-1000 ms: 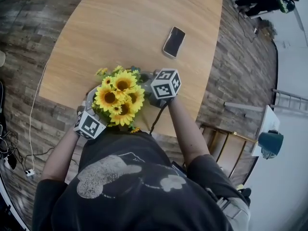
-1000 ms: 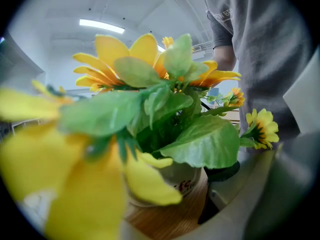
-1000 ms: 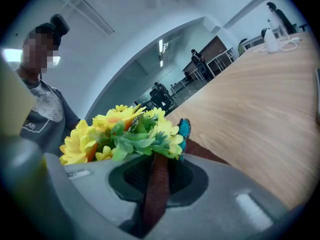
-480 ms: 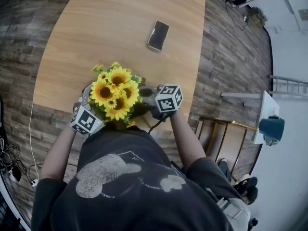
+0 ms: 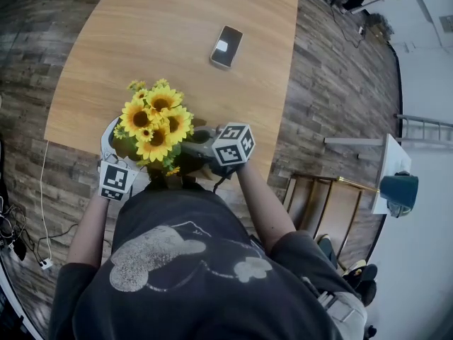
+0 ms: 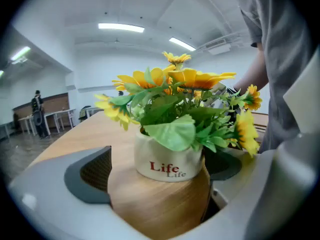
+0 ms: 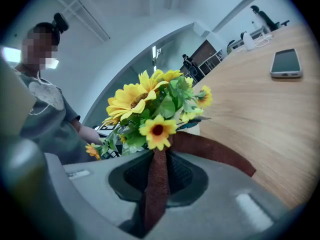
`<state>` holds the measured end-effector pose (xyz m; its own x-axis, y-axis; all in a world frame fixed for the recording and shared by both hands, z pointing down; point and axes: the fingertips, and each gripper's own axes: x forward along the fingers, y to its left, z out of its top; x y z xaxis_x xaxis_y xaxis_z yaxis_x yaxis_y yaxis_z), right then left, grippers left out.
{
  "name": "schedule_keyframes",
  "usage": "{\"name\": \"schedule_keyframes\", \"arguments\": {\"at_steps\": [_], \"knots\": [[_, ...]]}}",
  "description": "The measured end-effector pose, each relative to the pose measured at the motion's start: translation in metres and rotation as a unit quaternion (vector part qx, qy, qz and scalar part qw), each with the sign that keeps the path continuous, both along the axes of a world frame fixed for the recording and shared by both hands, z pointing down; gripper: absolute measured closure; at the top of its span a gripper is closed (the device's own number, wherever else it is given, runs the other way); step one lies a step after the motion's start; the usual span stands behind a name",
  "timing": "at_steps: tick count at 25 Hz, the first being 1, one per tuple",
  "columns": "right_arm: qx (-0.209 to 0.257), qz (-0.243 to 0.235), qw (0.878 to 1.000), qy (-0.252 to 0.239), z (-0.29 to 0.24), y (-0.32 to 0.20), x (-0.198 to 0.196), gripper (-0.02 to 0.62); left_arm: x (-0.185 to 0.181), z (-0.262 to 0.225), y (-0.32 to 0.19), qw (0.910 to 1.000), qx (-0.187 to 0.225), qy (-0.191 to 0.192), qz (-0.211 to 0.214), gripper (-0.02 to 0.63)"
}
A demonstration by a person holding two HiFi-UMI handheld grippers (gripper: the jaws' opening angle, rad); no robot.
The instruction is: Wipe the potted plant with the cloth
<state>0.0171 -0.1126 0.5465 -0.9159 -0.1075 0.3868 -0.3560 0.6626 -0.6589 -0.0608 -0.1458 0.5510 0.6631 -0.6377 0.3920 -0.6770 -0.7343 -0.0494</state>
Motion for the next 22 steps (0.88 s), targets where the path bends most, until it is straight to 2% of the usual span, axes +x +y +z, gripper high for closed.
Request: {"name": "schedule_keyframes", "arguments": {"at_steps": [2,8,11,14,16,19,22], "knots": [[0.006,-0.010,1.000,0.001,0.000,0.003,-0.004,0.551,-0.010,0.001,0.008,0.9990,-0.013,0.010,-0.041,-0.014],[0.017,-0.046,0.999,-0.004,-0.002,0.020,-0.019,0.551,-0.013,0.005,0.040,0.9927,-0.045,0.034,-0.106,-0.014],[0.023,-0.078,0.997,-0.004,-0.002,0.032,-0.032,0.551,-0.011,-0.001,0.047,0.9893,-0.046,0.046,-0.131,-0.014],[0.032,-0.102,0.994,0.002,-0.001,0.039,-0.039,0.551,-0.007,-0.002,0.050,0.9887,-0.039,0.047,-0.137,-0.012],[0.036,-0.097,0.995,0.001,-0.003,0.039,-0.033,0.551,0.002,-0.010,0.047,0.9884,-0.038,0.051,-0.138,-0.003],[0.036,-0.058,0.998,-0.010,-0.010,0.034,-0.006,0.551,0.013,-0.017,0.039,0.9854,-0.044,0.066,-0.150,-0.003],[0.035,0.000,0.999,-0.018,-0.019,0.027,0.034,0.551,0.019,-0.019,0.025,0.9784,-0.033,0.062,-0.194,-0.005]]}}
